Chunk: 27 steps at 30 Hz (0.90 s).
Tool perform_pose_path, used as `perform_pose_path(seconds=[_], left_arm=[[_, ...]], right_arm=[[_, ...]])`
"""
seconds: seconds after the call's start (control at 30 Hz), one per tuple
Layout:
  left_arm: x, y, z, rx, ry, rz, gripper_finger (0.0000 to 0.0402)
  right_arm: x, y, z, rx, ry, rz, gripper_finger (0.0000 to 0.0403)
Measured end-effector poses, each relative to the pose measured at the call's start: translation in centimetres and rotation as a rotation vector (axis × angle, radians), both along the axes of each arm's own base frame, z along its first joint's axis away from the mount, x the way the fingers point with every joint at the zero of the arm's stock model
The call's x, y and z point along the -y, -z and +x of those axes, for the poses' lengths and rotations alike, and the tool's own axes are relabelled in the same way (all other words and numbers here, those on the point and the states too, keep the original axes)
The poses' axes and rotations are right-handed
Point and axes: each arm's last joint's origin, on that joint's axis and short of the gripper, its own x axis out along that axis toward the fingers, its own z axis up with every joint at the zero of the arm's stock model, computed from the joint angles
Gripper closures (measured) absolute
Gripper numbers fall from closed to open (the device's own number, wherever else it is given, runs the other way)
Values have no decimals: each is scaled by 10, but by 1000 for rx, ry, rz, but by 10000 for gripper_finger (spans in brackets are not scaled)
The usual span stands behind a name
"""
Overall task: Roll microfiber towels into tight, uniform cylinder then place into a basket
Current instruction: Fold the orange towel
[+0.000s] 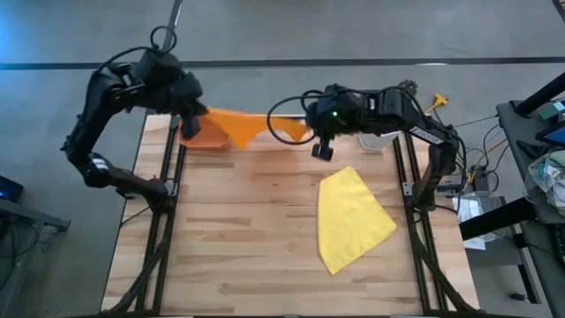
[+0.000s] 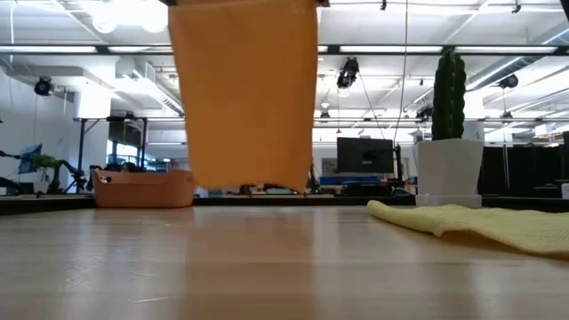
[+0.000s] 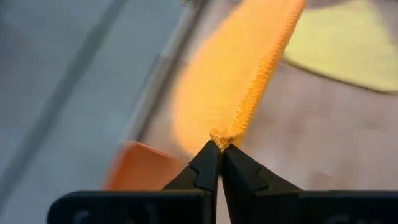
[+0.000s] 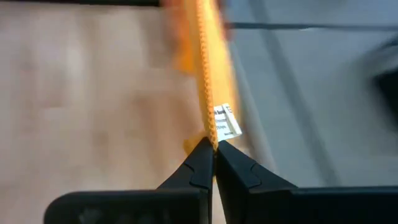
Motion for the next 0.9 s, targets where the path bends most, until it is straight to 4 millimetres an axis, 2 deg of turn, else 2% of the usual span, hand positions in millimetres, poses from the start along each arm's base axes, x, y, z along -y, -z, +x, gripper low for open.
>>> perform_pose_path(seconds=[0.13,0.23,0.4,0.53,0.73,0.9], left_arm=[[13,16,-5,41,3,-216,402],[26,34,-10,36,37,-351,402],[45,76,-20,-41,46,-531,402],[61,104,-35,-88,33,-694,401],[72,127,-49,-114,-3,-808,401],[74,129,-53,-105,-17,-815,401]], right_arm=[[-20,15,10,-24,-117,183,394],[-37,37,21,-103,-198,257,394],[-63,79,37,-218,-291,380,394],[-79,102,42,-262,-315,493,394],[-82,109,49,-203,-356,584,394],[-78,107,51,-180,-368,584,394]])
